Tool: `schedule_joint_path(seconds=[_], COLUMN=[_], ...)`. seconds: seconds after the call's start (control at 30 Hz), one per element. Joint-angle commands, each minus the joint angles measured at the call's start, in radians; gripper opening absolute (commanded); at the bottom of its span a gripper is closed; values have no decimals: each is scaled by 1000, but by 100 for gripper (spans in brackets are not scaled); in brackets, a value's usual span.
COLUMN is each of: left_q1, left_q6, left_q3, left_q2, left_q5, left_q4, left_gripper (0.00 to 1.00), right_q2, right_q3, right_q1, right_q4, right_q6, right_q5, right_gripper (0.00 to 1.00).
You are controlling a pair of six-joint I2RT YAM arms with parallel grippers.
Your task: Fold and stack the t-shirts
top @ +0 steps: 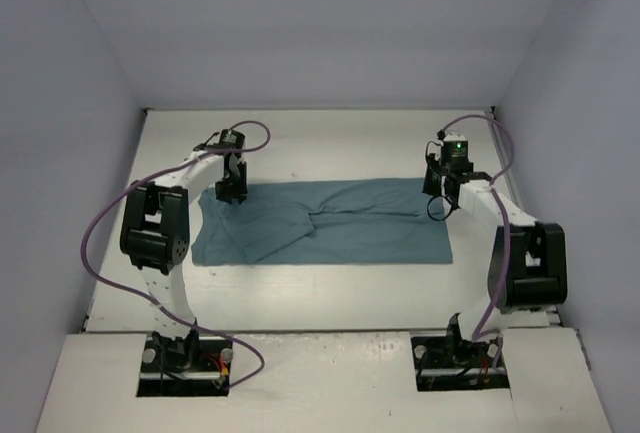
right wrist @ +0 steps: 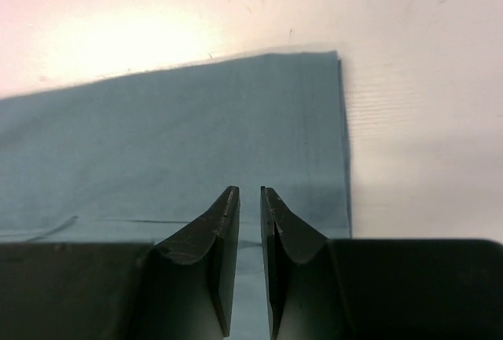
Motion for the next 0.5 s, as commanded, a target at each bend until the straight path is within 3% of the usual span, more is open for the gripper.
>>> schedule_joint_path(seconds=[0.0, 0.2, 0.47], left_q1=[33, 64, 110], left_q6=[-27, -18, 1], left_q3=[21, 37, 66], left_q2=[8, 40, 102], left_q5=[-49, -56, -51], left_q4=[21, 18, 19], left_gripper=[27, 27, 26], right_q2=[98, 192, 182], right_q3=[0, 9, -40], right_q1=[2, -19, -98], right_q4=[66, 93, 73], right_q6=[-4, 9, 52], right_q5=[-19, 4, 51], right_gripper=[15, 15, 16])
